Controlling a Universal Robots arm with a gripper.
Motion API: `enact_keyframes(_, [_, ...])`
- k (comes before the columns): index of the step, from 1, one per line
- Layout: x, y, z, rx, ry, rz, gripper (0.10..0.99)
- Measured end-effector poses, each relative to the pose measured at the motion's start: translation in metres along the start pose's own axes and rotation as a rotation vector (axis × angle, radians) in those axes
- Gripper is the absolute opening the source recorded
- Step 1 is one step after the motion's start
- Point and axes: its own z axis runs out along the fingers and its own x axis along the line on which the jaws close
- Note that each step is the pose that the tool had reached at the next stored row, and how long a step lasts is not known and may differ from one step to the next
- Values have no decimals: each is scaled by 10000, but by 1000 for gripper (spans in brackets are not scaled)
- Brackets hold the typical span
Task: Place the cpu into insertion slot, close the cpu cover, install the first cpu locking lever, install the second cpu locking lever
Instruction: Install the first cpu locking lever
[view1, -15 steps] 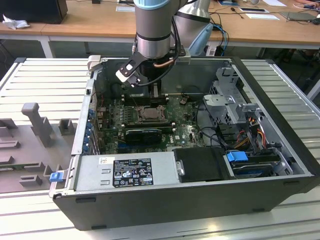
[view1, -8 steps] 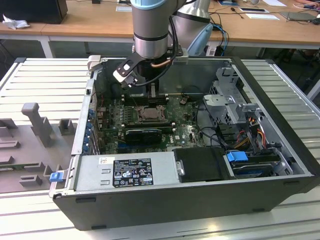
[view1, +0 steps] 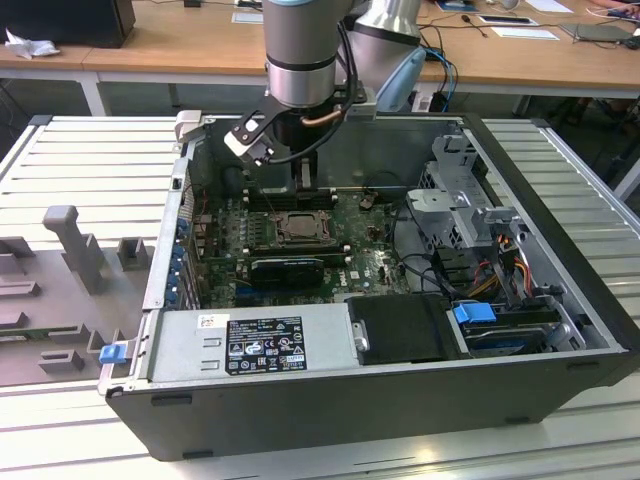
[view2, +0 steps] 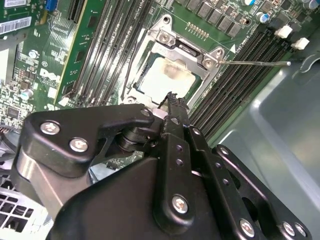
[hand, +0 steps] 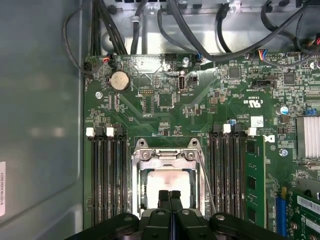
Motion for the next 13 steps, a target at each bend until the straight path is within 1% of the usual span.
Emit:
enact_keyframes(6, [3,5,-77,0,0,0,106])
enact_keyframes(8, [4,8,-117,0,0,0,106])
enact_keyframes(13, [5,9,-143,-1,1,0,106])
